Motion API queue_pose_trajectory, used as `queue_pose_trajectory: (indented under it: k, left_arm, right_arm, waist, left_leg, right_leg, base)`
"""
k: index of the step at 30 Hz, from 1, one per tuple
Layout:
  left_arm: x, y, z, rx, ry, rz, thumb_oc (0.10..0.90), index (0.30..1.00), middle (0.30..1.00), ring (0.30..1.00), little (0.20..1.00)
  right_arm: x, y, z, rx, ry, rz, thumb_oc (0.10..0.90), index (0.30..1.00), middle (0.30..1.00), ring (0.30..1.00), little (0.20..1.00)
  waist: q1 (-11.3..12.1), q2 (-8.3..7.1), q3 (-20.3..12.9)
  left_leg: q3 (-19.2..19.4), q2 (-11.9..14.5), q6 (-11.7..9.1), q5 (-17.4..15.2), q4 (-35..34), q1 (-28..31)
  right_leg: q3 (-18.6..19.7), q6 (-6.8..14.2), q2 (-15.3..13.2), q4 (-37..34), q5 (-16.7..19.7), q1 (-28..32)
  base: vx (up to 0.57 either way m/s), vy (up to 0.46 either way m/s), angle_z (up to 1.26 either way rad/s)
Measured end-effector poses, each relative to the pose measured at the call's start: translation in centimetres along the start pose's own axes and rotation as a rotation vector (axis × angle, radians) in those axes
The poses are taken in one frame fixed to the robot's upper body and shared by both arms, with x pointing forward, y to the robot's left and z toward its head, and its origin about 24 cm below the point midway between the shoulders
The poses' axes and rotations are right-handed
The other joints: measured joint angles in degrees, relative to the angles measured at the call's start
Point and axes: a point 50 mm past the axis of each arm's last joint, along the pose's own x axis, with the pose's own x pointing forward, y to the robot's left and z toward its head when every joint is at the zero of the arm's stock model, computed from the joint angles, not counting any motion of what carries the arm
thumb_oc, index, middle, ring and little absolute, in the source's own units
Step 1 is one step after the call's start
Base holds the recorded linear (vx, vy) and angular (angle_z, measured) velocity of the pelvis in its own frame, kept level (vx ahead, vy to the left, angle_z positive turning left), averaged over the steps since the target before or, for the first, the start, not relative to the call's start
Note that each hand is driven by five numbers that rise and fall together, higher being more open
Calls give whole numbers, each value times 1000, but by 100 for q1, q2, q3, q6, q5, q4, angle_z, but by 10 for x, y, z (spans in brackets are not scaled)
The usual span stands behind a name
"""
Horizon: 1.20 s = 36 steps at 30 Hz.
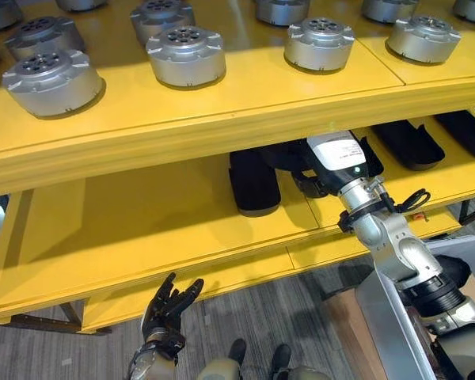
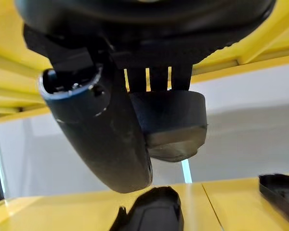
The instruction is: Move parts from the plastic box to the shelf.
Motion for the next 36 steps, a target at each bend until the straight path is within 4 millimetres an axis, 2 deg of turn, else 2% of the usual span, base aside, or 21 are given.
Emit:
queue_pose_trajectory:
  k: [1, 2, 3, 4, 5, 6, 7, 8, 9, 10, 11, 12, 13, 14, 15, 19, 24, 25, 26, 29, 36]
  left_arm:
    - [2, -3, 1, -1, -2, -12, 900, 1000, 1000, 1000, 1000]
    - [4, -7, 5, 8, -11, -27, 900, 1000, 1000, 1000, 1000]
    - [6, -7, 9, 24, -20, -34, 900, 1000, 1000, 1000, 1000]
    - [7, -6, 13, 40, -29, -37, 900, 1000, 1000, 1000, 1000]
    - [9, -7, 17, 50, -39, -43, 900, 1000, 1000, 1000, 1000]
    - [11, -9, 19, 52, -44, -48, 900, 1000, 1000, 1000, 1000]
    - [11, -9, 17, 54, -37, -49, 900, 1000, 1000, 1000, 1000]
    - [11, -9, 13, 60, -21, -50, 900, 1000, 1000, 1000, 1000]
    - [10, -11, 7, 68, 9, -54, 900, 1000, 1000, 1000, 1000]
    - [8, -11, 2, 75, 27, -59, 900, 1000, 1000, 1000, 1000]
    - [7, -13, -2, 76, 46, -65, 900, 1000, 1000, 1000, 1000]
    - [5, -18, -7, 63, 60, -79, 900, 1000, 1000, 1000, 1000]
    - [7, -18, -5, 59, 50, -81, 900, 1000, 1000, 1000, 1000]
    - [7, -16, -5, 62, 68, -76, 900, 1000, 1000, 1000, 1000]
    - [4, -16, -13, 73, 111, -90, 900, 1000, 1000, 1000, 1000]
    - [0, -12, -22, 103, 147, -96, 900, 1000, 1000, 1000, 1000]
    - [-2, -7, -23, 136, 164, -87, 900, 1000, 1000, 1000, 1000]
    - [-2, -6, -23, 139, 165, -84, 900, 1000, 1000, 1000, 1000]
    - [-3, -3, -23, 141, 164, -76, 900, 1000, 1000, 1000, 1000]
    - [-3, -1, -23, 147, 166, -67, 900, 1000, 1000, 1000, 1000]
    - [-4, 7, -20, 196, 155, -52, 900, 1000, 1000, 1000, 1000]
  right_arm:
    - [4, -3, -1, -9, 0, -11, 400, 300, 300, 300, 300]
    - [8, -7, 0, -14, -4, -31, 400, 300, 300, 300, 300]
    - [11, -9, 2, -6, -6, -50, 400, 300, 300, 300, 300]
    - [12, -9, 4, 1, -8, -62, 400, 300, 300, 300, 300]
    - [13, -10, 5, -1, -8, -64, 400, 300, 300, 300, 300]
    - [14, -12, 4, -5, -6, -80, 400, 300, 300, 300, 300]
    - [15, -14, 4, -10, -6, -93, 400, 300, 300, 300, 300]
    - [16, -17, 3, -24, -6, -107, 400, 300, 300, 300, 300]
    - [15, -17, 1, -34, 3, -106, 400, 300, 300, 300, 300]
    - [15, -18, 0, -38, 7, -108, 400, 300, 300, 300, 300]
    - [14, -19, -2, -48, 14, -107, 400, 300, 300, 300, 300]
    - [12, -22, -7, -77, 20, -103, 400, 300, 300, 300, 300]
    - [11, -19, -8, -85, 43, -105, 400, 300, 300, 300, 300]
    - [5, -10, -3, -63, 39, -89, 400, 300, 300, 300, 300]
    - [-2, -4, -3, -36, 57, -81, 400, 300, 300, 300, 300]
    - [-13, 1, -6, -19, 83, -66, 400, 300, 300, 300, 300]
    - [-12, -3, 2, -43, 46, -90, 400, 300, 300, 300, 300]
    - [-11, -4, 3, -40, 41, -92, 400, 300, 300, 300, 300]
    - [-11, -4, 5, -44, 26, -94, 400, 300, 300, 300, 300]
    - [-13, 4, 2, -63, 45, -61, 400, 300, 300, 300, 300]
    - [-12, 16, 2, -42, 71, -9, 400, 300, 300, 300, 300]
  waist:
    - [32, 18, 34]
    - [44, -27, 133]
    - [48, -85, 203]
    - [14, -148, 239]
    - [-49, -149, 279]
    - [-105, -104, 384]
    - [-196, -42, 412]
    - [-292, 62, 449]
    - [-394, 180, 453]
    - [-443, 267, 449]
    - [-526, 399, 446]
    - [-574, 635, 423]
    - [-515, 497, 433]
    - [-526, 222, 403]
    - [-491, 129, 389]
    - [-385, 49, 371]
    - [-234, -96, 334]
    - [-237, -153, 302]
    - [-193, -296, 215]
    - [-69, -484, 99]
    - [-4, -623, 12]
  left_leg:
    - [13, 13, -57, -36, 42, -30]
    - [58, 38, -61, -304, 327, -109]
    - [39, 170, -71, -380, 579, -192]
    - [12, 525, -141, -403, 687, -263]
    - [-29, 1019, -224, -359, 658, -306]
    - [-203, 1700, -519, -176, 393, -253]
    - [-265, 2020, -583, -136, 277, -252]
    - [-57, 2272, -624, -101, 62, -254]
    - [127, 2383, -652, -82, -129, -155]
    - [384, 2408, -653, -80, -299, -98]
    - [559, 2381, -625, -78, -480, 51]
    - [682, 2339, -300, -168, -643, 291]
    - [646, 2136, -779, 125, -744, 404]
    - [724, 1715, -767, 127, -693, 418]
    - [677, 1377, -674, 24, -483, 379]
    - [510, 865, -514, -244, 27, 348]
    - [519, 687, -398, -542, 481, 338]
    - [523, 667, -405, -566, 507, 348]
    - [566, 642, -371, -648, 616, 340]
    - [625, 631, -313, -767, 787, 312]
    - [646, 621, -267, -936, 1102, 248]
  right_leg:
    - [-14, -68, -37, 54, -46, -8]
    - [-56, -188, -118, 68, -50, 14]
    - [-86, -202, -142, 75, -49, 45]
    - [-148, -199, -158, 81, -48, 69]
    - [-241, -205, -139, 174, -135, 70]
    - [-233, -71, -228, 589, -375, -33]
    - [-234, 87, -290, 868, -469, -166]
    - [-288, 21, -425, 1265, -633, -310]
    - [-302, 180, -557, 1519, -772, -425]
    - [-292, 230, -652, 1634, -785, -497]
    - [-271, 287, -691, 1715, -761, -531]
    - [-225, 384, -699, 1849, -805, -584]
    - [-25, 501, -878, 1960, -779, -677]
    - [139, 713, -1202, 1822, -607, -615]
    - [160, 949, -1483, 1515, -377, -368]
    - [275, 950, -1795, 1064, -182, 175]
    - [311, 1006, -1902, 780, -84, 518]
    - [324, 1011, -1910, 765, -80, 537]
    - [399, 1016, -1917, 704, -83, 579]
    - [425, 1086, -1919, 619, -39, 641]
    - [449, 1137, -1924, 558, -16, 737]
  base:
    - [15, 82, 8]
    - [15, 131, 11]
    - [10, 94, 15]
    - [-8, 115, 28]
    - [-17, 223, 38]
    - [-37, 343, 32]
    - [-20, 337, 32]
    - [-15, 290, 27]
    - [7, 181, 24]
    - [11, 187, 9]
    - [22, 172, -1]
    - [47, 363, -23]
    - [72, 557, -21]
    - [61, 567, -1]
    - [33, 477, 35]
    - [32, 257, 41]
    - [44, 170, 2]
    - [71, 165, -5]
    - [34, 152, -6]
    - [26, 86, -9]
    - [11, 30, -2]
